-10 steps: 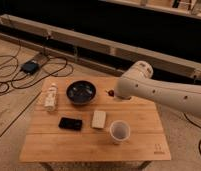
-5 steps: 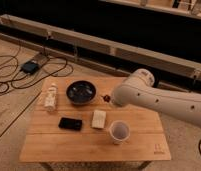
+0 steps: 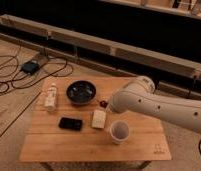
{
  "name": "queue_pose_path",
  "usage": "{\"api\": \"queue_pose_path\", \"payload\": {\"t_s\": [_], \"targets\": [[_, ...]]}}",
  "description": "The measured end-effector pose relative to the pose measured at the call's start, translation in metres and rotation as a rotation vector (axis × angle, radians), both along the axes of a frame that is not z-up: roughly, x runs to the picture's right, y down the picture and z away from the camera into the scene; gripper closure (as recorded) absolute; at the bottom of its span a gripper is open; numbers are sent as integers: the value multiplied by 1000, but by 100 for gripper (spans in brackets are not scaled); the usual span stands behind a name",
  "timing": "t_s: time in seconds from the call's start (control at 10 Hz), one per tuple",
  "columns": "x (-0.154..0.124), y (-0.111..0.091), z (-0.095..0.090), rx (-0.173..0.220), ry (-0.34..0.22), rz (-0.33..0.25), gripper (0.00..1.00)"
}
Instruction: Place the pepper in the ceramic cup
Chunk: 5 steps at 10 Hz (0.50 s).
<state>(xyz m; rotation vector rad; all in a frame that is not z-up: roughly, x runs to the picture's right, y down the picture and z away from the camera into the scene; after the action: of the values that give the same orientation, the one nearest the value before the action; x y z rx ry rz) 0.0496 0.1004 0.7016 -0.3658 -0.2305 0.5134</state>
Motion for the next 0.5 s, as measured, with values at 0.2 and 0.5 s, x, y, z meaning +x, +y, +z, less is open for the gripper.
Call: {"api": "queue_pose_path", "payload": {"t_s": [0.2,0.5], "targets": [[5,13,-5,-15,0,44,100],[10,28,-14,-25,7,85,100]]}}
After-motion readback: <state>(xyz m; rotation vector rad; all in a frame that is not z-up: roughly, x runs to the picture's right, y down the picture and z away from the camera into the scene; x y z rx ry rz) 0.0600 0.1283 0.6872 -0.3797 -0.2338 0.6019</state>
